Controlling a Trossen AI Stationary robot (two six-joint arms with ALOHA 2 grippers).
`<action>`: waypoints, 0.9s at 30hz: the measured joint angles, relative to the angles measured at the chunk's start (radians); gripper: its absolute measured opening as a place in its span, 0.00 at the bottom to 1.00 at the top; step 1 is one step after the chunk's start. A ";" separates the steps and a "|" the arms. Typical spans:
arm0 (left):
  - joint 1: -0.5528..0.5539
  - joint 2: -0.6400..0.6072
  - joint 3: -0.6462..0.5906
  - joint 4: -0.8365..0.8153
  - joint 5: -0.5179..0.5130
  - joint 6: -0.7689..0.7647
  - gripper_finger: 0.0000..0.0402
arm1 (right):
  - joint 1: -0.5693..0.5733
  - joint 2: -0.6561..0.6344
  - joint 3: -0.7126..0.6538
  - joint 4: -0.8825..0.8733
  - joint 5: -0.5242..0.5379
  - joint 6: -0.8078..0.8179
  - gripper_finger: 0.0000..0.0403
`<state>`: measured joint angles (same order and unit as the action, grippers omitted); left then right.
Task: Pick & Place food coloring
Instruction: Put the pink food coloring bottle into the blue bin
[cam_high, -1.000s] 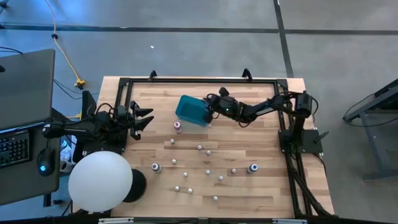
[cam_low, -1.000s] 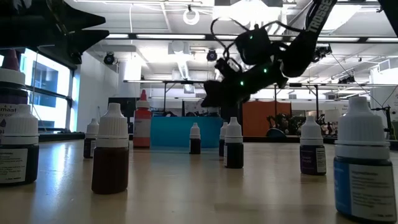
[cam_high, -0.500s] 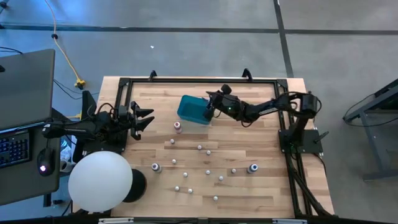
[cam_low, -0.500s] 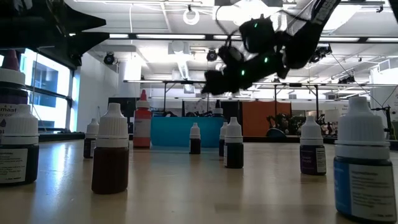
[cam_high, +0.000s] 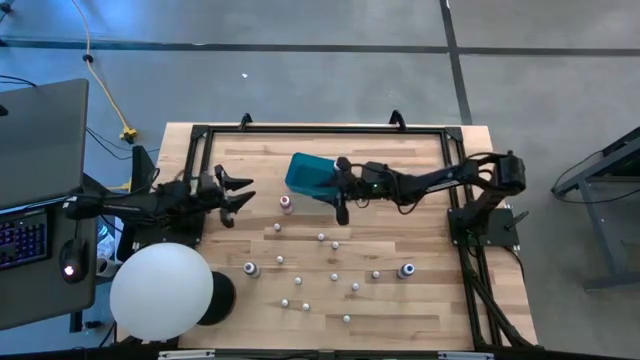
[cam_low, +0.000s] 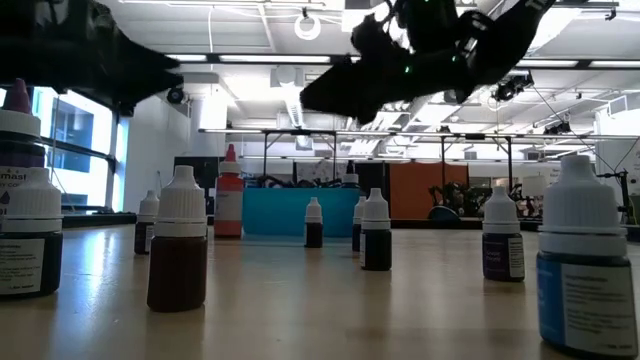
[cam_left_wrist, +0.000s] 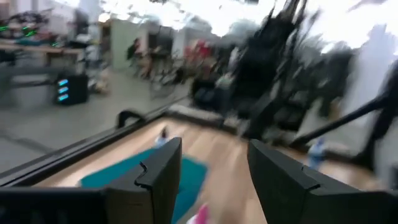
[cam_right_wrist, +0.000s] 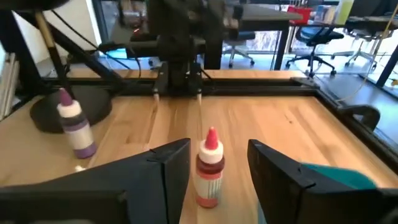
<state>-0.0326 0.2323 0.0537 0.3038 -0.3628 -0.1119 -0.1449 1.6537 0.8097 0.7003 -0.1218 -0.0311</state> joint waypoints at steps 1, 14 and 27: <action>0.000 0.037 0.008 -0.002 -0.017 0.004 0.45 | 0.004 -0.032 0.000 -0.030 0.000 0.000 0.36; 0.000 0.642 0.048 0.400 -0.037 -0.049 0.45 | 0.004 -0.502 0.001 -0.612 0.007 0.021 0.32; 0.000 1.095 0.216 0.560 -0.023 -0.066 0.45 | 0.004 -0.530 0.000 -0.757 0.007 0.032 0.32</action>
<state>-0.0322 1.3277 0.2699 0.8638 -0.3855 -0.1776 -0.1410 1.1240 0.8101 -0.0563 -0.1146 0.0010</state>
